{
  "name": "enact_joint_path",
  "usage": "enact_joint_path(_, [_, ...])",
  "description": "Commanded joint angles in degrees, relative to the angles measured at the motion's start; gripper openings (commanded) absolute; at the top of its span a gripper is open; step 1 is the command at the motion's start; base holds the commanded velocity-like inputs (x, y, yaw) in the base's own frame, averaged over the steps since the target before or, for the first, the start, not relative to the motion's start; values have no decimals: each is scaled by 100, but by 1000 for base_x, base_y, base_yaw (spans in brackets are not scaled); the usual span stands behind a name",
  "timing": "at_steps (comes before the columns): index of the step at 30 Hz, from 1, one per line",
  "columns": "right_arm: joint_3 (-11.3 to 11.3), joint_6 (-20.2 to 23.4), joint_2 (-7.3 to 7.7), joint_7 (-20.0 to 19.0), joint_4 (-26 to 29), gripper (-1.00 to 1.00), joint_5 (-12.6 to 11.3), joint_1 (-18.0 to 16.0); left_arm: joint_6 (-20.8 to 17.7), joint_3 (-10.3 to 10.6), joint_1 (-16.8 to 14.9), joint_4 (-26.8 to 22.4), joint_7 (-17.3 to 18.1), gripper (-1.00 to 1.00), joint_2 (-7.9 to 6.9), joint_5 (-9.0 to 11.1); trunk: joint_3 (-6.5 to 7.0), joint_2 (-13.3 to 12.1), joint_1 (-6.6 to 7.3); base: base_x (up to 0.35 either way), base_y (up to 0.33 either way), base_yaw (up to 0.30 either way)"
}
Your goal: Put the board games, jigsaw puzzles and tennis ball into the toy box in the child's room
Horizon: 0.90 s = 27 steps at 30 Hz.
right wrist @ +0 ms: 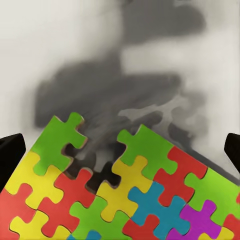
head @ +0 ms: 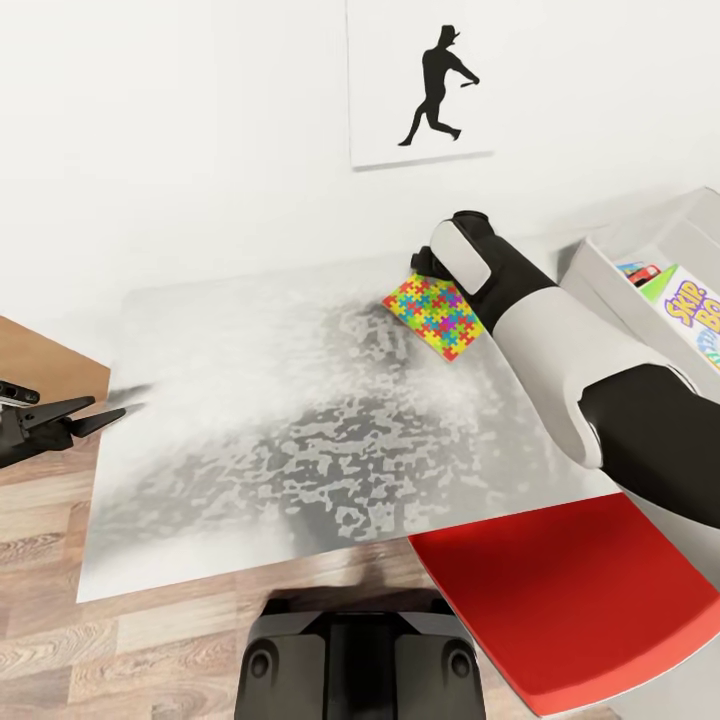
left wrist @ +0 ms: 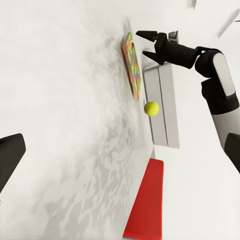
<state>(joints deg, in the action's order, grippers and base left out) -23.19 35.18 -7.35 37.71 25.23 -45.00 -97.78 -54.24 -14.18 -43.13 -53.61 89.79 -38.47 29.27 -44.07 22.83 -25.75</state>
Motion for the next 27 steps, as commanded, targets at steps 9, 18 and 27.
enact_joint_path(9, [-45, -13, 10, 43, 0, 100, -52, -21, -60, 3, -2, -1, 22, 100, -2, 0, -34, 9, -3, 0, 0, 0])
enact_joint_path(18, [-45, -32, 14, 43, -9, 100, -52, -22, -60, 3, -2, -1, 22, 100, -2, 0, -63, 9, -3, 0, 0, 0])
enact_joint_path(27, [-45, -44, 14, 43, -10, 100, -52, -22, -60, 3, -2, -1, 22, 100, -2, 0, -92, 9, -3, 0, 0, 0])
